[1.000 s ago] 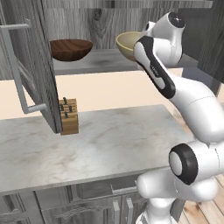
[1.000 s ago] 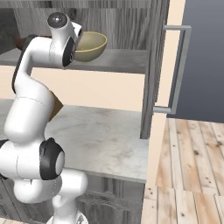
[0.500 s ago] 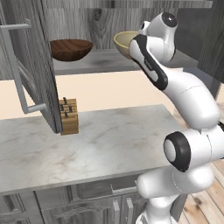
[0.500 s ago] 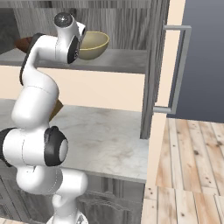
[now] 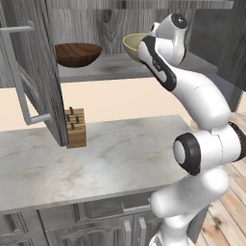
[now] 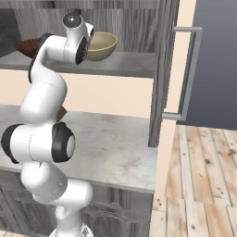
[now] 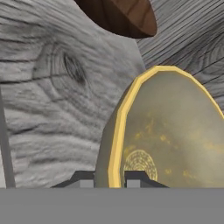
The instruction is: Open the cabinet. Pick the bowls from the counter and place them in the cabinet. Then close the cabinet.
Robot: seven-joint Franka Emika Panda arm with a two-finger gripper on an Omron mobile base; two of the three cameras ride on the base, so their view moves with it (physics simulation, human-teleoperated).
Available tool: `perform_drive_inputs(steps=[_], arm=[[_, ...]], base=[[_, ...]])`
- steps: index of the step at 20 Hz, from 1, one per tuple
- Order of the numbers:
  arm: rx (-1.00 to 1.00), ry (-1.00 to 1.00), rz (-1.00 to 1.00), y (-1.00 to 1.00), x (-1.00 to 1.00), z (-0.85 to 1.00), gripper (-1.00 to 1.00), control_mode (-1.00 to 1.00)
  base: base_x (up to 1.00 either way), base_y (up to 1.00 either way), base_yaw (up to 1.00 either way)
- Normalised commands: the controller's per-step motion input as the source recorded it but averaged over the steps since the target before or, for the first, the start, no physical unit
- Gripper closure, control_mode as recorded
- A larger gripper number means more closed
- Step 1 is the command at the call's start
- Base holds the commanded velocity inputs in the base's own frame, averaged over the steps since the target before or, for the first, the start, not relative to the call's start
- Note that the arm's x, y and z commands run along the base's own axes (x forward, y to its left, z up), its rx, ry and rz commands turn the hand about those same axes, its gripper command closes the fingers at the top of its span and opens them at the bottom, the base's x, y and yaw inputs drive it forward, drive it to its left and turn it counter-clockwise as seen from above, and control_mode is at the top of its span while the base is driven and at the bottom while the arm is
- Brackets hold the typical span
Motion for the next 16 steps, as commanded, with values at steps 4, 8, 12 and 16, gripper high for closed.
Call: perform_drive_inputs(steps=[4, 8, 12, 16], arm=[[0.0, 0.03, 0.0, 0.0, 0.34, -0.08, 1.0, -1.0], [0.0, 0.03, 0.0, 0.0, 0.29, -0.16, 1.0, -1.0], [0.0, 0.02, 0.0, 0.0, 0.25, -0.23, 1.0, -1.0], [0.0, 0.02, 0.0, 0.0, 0.19, -0.26, 1.0, -1.0]], base=[[0.0, 0.0, 0.0], [0.0, 0.0, 0.0], [0.0, 0.0, 0.0], [0.0, 0.0, 0.0]])
